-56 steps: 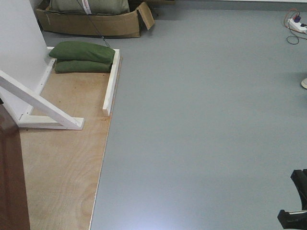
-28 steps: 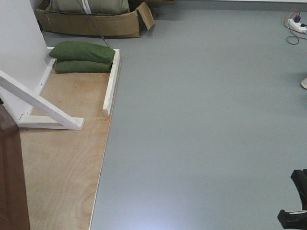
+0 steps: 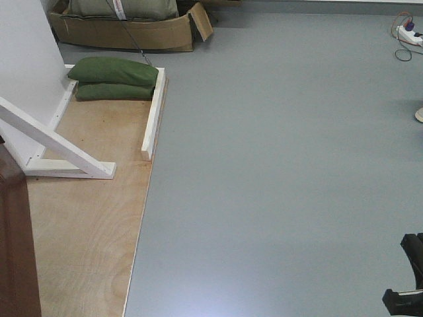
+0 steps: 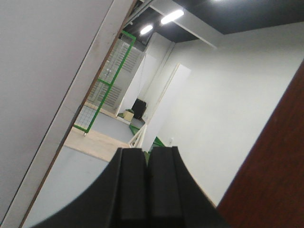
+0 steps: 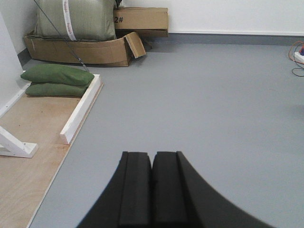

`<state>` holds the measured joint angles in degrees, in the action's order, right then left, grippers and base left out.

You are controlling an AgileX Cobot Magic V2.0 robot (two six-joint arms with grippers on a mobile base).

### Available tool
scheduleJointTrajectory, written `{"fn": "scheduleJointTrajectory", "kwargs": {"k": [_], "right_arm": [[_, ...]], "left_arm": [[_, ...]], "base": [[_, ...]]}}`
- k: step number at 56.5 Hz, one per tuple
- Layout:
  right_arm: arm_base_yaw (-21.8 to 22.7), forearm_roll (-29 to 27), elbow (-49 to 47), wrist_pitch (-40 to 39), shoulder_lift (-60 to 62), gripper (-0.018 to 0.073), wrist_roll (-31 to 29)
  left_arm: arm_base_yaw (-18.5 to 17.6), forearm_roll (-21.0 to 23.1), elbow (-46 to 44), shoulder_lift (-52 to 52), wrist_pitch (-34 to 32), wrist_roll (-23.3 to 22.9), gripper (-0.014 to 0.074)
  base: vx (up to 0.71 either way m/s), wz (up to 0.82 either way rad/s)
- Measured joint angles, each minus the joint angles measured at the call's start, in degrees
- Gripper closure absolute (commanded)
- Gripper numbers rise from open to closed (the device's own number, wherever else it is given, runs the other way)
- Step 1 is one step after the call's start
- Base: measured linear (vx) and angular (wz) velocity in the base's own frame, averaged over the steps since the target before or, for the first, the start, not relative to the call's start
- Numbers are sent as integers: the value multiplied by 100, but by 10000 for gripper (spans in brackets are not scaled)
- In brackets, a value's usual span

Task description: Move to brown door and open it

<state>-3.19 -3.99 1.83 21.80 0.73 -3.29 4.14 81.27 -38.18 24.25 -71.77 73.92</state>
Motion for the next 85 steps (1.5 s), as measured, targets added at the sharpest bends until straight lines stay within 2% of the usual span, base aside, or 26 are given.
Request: {"fn": "scheduleJointTrajectory", "kwargs": {"k": [29,58,72,85], "right_arm": [[0,0,0,0,0,559,0],[0,0,0,0,0,559,0],[0,0,0,4,0,559,0],[0,0,0,4,0,559,0]], "left_arm": [[5,412,6,525,3,0,600],[108,446,6,414,722,0,600],[110,436,6,249,1492,0,600],[110,387,6,138,2830,0,600]], "base": [[0,0],[0,0],[0,0],[0,0]]}}
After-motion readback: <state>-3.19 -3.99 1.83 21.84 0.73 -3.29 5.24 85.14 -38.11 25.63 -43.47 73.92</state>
